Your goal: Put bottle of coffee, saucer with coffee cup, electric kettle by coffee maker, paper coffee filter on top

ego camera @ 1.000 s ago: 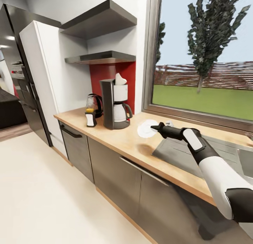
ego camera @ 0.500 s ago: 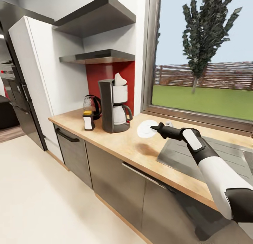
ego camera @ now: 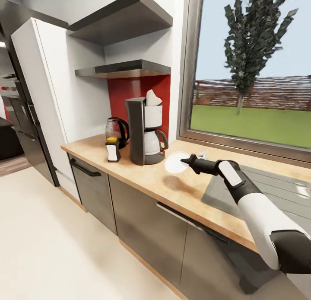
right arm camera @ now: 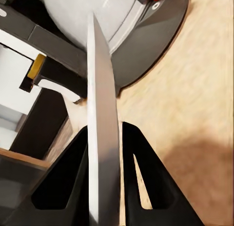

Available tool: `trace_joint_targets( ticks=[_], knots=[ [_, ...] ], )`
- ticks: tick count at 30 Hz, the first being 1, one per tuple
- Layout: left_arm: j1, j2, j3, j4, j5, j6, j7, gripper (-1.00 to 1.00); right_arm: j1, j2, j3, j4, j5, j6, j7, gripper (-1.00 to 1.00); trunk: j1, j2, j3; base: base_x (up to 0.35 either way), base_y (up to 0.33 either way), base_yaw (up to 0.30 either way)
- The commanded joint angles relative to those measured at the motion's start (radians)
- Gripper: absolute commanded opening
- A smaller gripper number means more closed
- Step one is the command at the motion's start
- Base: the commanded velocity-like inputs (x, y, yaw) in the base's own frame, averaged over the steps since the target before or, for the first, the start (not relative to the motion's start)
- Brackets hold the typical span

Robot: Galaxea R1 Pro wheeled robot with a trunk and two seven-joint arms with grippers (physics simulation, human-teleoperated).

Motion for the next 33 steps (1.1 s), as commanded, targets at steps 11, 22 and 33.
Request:
trace_joint_targets(
  ticks=[11,22,33],
  knots=[
    [0.0,0.002,-0.003,-0.001,0.006,0.01,-0.002,1.0,-0.001,0.004,-0.031,0.008,0.001,0.0,-0.081,-1.0,0.0,-0.001,-0.001,0.096,0.088,0.0],
    [0.0,0.002,-0.003,-0.001,0.006,0.01,-0.002,1.0,-0.001,0.011,-0.065,0.047,0.001,-0.001,-0.123,-1.0,0.0,-0.001,-0.001,0.089,0.066,0.0],
    [0.0,0.002,-0.003,-0.001,0.006,0.01,-0.002,1.0,-0.001,0.012,-0.068,0.086,0.0,-0.001,-0.123,-1.0,0.0,-0.001,-0.001,0.046,0.038,0.0]
  ],
)
